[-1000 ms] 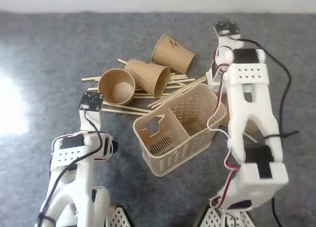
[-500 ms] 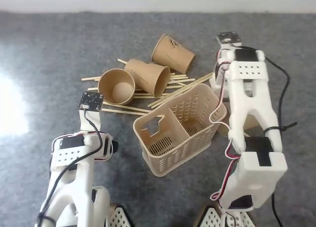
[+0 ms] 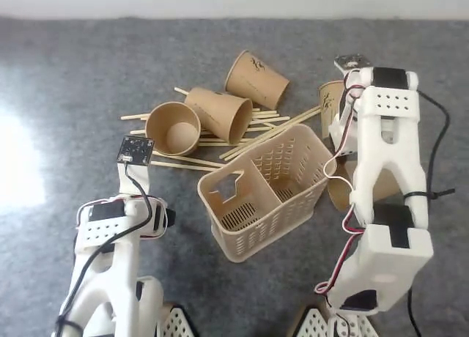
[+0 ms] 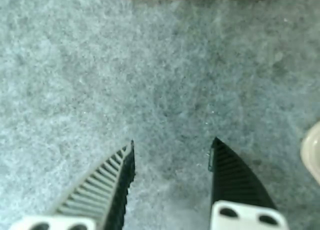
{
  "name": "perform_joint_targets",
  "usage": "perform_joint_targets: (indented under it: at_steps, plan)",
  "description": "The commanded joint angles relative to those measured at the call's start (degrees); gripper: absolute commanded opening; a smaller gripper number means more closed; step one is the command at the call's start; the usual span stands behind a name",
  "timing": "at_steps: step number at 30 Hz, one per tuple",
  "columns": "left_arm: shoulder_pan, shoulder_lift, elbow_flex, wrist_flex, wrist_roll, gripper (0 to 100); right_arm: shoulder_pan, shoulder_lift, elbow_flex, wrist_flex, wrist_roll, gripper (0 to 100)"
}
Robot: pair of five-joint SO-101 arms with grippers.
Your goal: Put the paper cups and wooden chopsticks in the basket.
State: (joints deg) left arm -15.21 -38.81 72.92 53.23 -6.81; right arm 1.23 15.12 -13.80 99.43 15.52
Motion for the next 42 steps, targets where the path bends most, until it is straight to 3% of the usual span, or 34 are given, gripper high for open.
perform_joint_targets:
  at_steps: [1, 9, 19, 28, 37, 42]
  plan:
    - [0.3, -1.3, -0.2, -1.1, -0.2, 23, -2.1, -5.5, -2.6, 3.1, 0.7, 15.8]
    - [0.3, -1.3, -0.2, -1.1, -0.2, 23, -6.3, -20.0, 9.8, 3.1, 0.7, 15.6]
    - [0.2, -1.3, -0.2, -1.0, -0.2, 23, 1.5, -24.1, 23.0, -7.4, 4.8, 15.5]
    - [0.2, -1.3, -0.2, -1.0, -0.2, 23, -1.7, -24.0, 30.7, -15.8, 5.8, 15.5]
    - [0.2, -1.3, -0.2, -1.0, -0.2, 23, 2.0, -24.0, 31.6, -18.6, 6.2, 15.5]
    - [0.2, -1.3, -0.2, -1.0, -0.2, 23, 6.3, -24.0, 31.4, -19.2, 10.1, 15.5]
